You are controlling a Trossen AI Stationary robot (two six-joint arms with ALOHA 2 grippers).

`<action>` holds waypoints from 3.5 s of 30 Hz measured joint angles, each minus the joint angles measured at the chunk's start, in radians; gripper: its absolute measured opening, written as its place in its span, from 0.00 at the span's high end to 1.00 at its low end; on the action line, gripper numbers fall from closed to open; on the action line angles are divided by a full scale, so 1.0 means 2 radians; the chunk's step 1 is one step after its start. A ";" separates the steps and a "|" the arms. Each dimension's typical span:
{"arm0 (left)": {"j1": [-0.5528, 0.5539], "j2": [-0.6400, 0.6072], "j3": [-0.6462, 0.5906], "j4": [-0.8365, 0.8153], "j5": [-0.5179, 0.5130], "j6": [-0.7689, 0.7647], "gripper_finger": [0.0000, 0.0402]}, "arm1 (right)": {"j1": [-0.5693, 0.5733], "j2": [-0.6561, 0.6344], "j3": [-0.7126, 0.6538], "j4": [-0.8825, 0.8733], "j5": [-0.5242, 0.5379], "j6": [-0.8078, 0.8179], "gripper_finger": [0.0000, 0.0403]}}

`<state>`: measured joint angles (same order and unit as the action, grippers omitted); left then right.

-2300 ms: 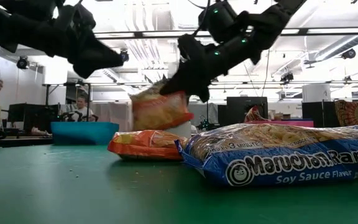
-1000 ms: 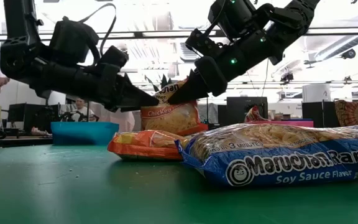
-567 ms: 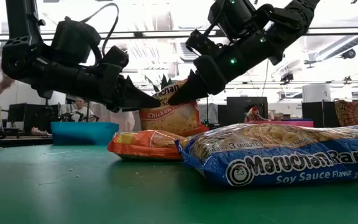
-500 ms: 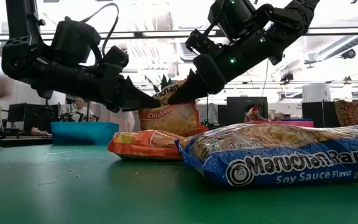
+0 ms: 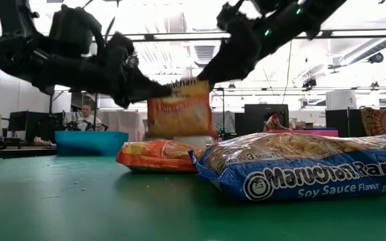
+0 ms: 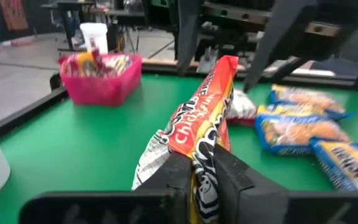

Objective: Sort Maruchan noodles
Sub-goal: Put the orange noodle pack into the yellow bin

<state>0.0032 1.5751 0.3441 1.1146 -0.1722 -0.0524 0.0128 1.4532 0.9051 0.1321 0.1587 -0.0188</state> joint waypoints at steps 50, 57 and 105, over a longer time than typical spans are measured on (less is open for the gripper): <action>-0.173 -0.063 0.583 -1.343 0.095 -0.324 1.00 | 0.001 -0.156 -0.062 -0.079 0.000 0.057 0.41; -0.175 -0.058 0.583 -1.343 0.095 -0.324 1.00 | 0.001 -0.156 -0.062 -0.079 0.000 0.057 0.41; -0.216 -0.086 0.426 -1.281 0.182 -0.264 1.00 | 0.001 -0.120 -0.062 -0.054 0.000 0.056 0.41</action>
<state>-0.4283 1.4038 1.1965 -1.4464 0.1923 -0.5798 0.0147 1.2136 0.7807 0.0235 0.1596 0.0940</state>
